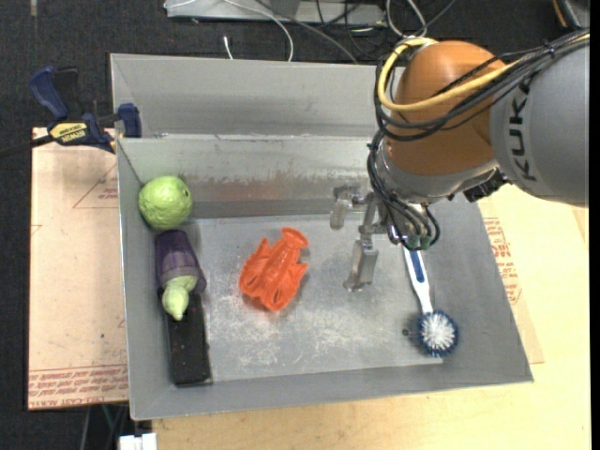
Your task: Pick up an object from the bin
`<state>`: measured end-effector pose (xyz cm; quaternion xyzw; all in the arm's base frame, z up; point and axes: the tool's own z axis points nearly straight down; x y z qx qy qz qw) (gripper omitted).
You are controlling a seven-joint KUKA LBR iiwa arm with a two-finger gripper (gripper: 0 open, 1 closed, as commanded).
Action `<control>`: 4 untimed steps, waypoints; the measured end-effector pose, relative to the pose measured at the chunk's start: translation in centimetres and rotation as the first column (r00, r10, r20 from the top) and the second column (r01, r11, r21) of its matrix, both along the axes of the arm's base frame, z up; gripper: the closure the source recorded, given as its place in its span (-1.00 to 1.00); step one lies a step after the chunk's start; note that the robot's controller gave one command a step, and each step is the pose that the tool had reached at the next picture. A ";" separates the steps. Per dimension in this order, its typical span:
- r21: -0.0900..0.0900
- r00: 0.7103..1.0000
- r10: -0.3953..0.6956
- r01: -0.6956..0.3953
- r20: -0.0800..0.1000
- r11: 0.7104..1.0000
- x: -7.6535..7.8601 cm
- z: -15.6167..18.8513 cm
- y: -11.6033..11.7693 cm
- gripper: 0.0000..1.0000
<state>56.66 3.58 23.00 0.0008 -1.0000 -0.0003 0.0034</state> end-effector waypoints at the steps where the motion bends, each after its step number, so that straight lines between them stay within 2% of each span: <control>1: 0.000 1.000 -0.002 0.002 0.008 1.000 0.1 0.5 0.0 -1.00; 2: 0.001 0.978 0.210 -0.210 0.012 0.978 4.9 -12.3 6.1 -1.00; 3: -0.004 0.952 0.305 -0.305 0.025 0.952 5.0 -6.6 6.5 -1.00; 4: 0.002 0.752 0.659 -0.659 0.012 0.752 4.2 -13.1 10.8 -1.00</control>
Offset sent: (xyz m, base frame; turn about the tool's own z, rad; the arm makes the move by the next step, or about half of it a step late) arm 0.0594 0.0764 -0.1600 -0.2716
